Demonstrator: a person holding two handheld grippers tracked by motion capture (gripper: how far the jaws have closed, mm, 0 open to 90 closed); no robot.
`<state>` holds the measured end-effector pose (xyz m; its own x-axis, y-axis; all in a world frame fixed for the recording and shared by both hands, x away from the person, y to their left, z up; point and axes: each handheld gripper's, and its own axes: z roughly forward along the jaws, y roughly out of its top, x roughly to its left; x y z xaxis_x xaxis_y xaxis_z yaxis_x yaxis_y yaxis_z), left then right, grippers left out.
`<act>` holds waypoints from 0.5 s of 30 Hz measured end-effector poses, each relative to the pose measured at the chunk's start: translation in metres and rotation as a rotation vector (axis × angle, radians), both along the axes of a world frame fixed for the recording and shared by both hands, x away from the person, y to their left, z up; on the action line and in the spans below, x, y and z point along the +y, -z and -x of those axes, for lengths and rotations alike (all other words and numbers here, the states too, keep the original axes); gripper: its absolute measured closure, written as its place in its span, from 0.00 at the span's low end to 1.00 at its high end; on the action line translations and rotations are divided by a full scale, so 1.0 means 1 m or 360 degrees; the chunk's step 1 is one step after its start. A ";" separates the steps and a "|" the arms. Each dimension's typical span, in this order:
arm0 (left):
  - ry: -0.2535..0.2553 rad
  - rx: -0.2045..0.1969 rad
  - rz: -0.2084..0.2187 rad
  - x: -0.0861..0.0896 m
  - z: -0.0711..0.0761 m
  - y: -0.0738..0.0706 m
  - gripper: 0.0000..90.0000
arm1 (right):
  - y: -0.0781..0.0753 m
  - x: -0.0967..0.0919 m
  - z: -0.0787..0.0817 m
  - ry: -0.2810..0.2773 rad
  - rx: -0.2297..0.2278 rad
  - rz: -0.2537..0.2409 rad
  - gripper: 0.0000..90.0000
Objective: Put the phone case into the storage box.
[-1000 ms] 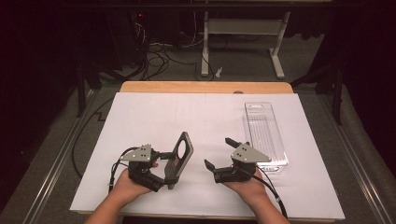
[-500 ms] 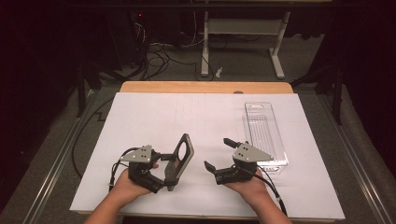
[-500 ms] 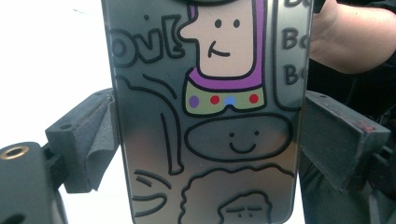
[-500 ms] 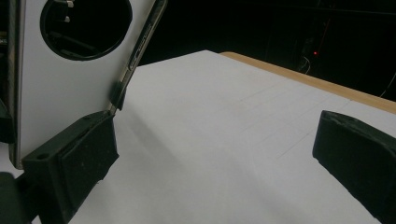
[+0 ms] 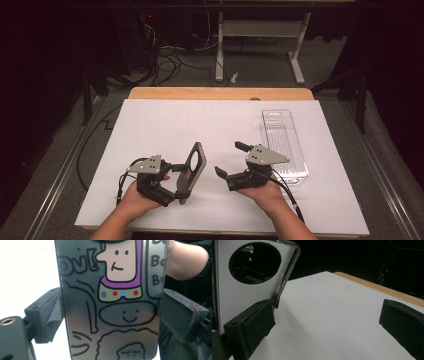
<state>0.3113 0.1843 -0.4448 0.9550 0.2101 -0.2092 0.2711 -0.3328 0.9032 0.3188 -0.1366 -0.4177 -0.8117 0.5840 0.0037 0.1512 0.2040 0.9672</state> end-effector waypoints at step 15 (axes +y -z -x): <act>0.0039 -0.0006 -0.0004 -0.002 0.004 -0.002 0.14 | -0.001 0.004 0.012 -0.0184 0.0056 -0.0048 0.00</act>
<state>0.3076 0.1823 -0.4430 0.9607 0.1872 -0.2049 0.2592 -0.3416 0.9034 0.3071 -0.1326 -0.4169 -0.8728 0.4856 0.0494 0.1621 0.1930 0.9677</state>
